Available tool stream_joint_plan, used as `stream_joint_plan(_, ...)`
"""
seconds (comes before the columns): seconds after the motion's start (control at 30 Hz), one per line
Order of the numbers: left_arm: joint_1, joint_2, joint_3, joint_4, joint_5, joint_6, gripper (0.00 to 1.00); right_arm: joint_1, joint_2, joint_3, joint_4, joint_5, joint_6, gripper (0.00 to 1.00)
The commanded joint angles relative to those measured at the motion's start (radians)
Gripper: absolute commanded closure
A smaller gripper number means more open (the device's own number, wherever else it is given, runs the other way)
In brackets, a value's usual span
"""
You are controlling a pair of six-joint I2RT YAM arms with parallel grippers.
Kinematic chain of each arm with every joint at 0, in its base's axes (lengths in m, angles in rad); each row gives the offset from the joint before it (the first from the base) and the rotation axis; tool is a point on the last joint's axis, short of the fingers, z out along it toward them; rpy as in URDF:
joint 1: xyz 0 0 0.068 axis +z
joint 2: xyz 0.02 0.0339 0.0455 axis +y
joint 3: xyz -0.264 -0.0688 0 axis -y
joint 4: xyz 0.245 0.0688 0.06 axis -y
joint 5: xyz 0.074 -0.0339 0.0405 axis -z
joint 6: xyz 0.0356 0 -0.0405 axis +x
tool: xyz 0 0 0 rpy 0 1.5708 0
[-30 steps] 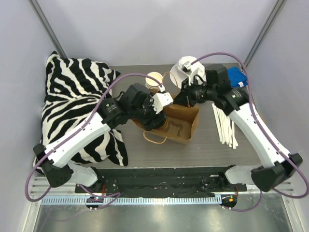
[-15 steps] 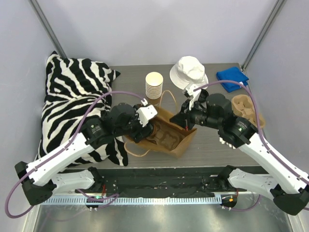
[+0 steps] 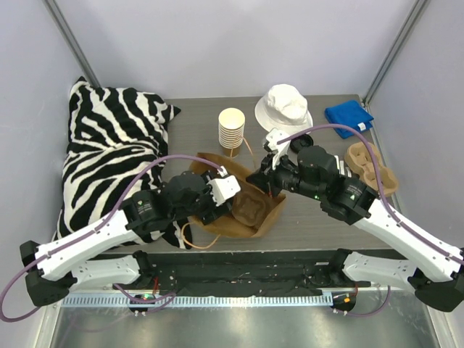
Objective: Pack the takeout coffee
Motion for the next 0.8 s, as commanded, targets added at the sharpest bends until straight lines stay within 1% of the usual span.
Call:
stream_joint_plan(0.0,-0.003,0.028,0.012,0.055,-0.083,0.029,1.0,0.057,-0.018,0.066,0.067,0.17,-0.1,0.99)
stream_joint_plan(0.03,-0.003,0.033,0.006,0.061,-0.116,0.035,1.0,0.071,-0.032,0.062,0.076,0.184,-0.105,0.99)
stream_joint_plan(0.1,-0.003,0.048,0.01,0.067,-0.14,0.046,1.0,0.095,-0.042,0.065,0.093,0.209,-0.151,0.99)
stream_joint_plan(0.23,-0.003,0.056,0.0,0.078,-0.14,0.052,1.0,0.109,-0.044,0.063,0.088,0.192,-0.171,0.99)
stream_joint_plan(0.3,-0.003,0.057,-0.014,0.112,-0.155,0.086,1.0,0.108,-0.052,0.042,0.09,0.183,-0.157,0.99)
stream_joint_plan(0.37,-0.003,0.065,-0.033,0.165,-0.186,0.121,1.0,0.109,-0.052,0.04,0.087,0.174,-0.139,0.99)
stream_joint_plan(0.4,-0.003,0.065,-0.037,0.19,-0.207,0.167,1.0,0.109,-0.049,0.037,0.088,0.172,-0.123,0.99)
stream_joint_plan(0.5,-0.003,0.069,-0.071,0.276,-0.221,0.224,1.0,0.109,-0.039,0.037,0.099,0.178,-0.111,0.99)
stream_joint_plan(0.6,-0.003,0.069,-0.118,0.351,-0.213,0.285,1.0,0.109,-0.032,0.034,0.108,0.172,-0.087,0.99)
stream_joint_plan(0.63,-0.003,0.071,-0.132,0.406,-0.218,0.316,1.0,0.109,-0.032,0.033,0.111,0.166,-0.074,0.99)
stream_joint_plan(0.77,-0.003,0.077,-0.146,0.461,-0.184,0.348,1.0,0.105,-0.03,0.036,0.111,0.154,-0.04,0.99)
